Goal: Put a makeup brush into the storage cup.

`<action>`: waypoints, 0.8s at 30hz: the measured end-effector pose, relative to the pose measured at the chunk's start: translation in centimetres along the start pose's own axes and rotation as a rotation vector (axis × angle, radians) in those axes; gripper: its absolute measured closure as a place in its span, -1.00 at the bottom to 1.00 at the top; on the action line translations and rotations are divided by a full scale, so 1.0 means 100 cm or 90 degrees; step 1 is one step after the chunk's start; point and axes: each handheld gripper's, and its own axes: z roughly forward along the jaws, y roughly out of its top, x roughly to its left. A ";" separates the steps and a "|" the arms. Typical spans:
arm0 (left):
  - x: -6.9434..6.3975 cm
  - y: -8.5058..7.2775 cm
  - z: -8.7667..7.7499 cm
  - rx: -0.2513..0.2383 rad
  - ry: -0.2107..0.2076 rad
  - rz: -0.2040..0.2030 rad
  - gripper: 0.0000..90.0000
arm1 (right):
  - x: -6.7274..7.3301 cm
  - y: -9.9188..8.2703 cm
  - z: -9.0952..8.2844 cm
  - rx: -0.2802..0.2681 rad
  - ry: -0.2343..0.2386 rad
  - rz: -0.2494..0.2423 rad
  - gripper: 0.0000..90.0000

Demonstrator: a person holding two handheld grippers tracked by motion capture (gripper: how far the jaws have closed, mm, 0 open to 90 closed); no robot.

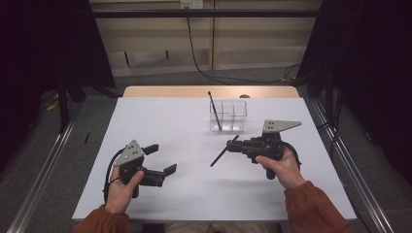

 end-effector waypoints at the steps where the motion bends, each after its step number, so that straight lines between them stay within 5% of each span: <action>1: 0.000 -0.001 -0.002 0.002 0.003 0.004 -0.92 | -0.001 0.000 -0.001 0.001 -0.002 0.000 0.87; 5: 0.001 -0.005 -0.009 -0.011 0.022 0.006 -0.92 | -0.002 0.001 -0.004 0.001 -0.006 0.001 0.87; 9: 0.007 -0.013 -0.017 -0.036 0.056 -0.044 -0.92 | -0.004 0.003 -0.005 0.004 -0.013 0.003 0.87; 16: 0.013 -0.022 -0.036 -0.048 0.087 -0.028 -0.93 | -0.007 0.012 -0.008 0.003 -0.026 -0.002 0.87; 24: 0.015 -0.030 -0.051 -0.076 0.096 -0.041 -0.94 | -0.013 0.018 -0.008 0.012 -0.044 -0.008 0.87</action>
